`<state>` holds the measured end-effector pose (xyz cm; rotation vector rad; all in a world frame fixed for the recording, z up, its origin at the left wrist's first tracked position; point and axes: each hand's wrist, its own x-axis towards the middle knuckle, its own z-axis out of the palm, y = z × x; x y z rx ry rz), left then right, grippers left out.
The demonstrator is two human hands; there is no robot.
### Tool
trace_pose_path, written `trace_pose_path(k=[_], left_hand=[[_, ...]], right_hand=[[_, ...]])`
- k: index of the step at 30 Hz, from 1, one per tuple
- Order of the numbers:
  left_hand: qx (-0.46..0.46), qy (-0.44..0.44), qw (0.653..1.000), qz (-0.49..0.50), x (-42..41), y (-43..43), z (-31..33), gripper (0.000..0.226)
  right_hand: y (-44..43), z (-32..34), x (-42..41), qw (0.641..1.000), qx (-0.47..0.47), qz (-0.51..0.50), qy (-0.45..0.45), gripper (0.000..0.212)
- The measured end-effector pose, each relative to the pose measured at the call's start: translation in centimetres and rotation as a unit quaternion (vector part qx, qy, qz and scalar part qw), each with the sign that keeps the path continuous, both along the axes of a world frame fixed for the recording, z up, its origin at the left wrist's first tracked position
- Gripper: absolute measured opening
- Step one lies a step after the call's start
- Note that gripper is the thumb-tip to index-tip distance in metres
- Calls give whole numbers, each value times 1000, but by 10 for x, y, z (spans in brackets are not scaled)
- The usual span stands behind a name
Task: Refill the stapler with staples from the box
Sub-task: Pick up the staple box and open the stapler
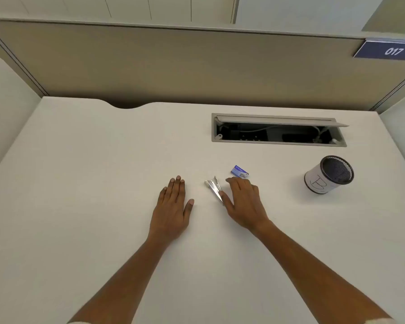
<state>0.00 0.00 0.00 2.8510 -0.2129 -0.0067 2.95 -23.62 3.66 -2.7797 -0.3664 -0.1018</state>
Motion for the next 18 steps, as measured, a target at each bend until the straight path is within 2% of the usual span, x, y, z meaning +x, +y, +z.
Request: trace_pose_path(k=[4,7,18], left_hand=[[11,13,1000,7,3,0,-2,70],[13,21,1000,9,4,0,-6,70],[15,25,1000,8,4,1,-7,69]], right_hand=[[18,0,10,996,39,-36,67,51],[29,-4,15,994,53,-54,83,54],[39,-11,14,986,95,-94,103,36]])
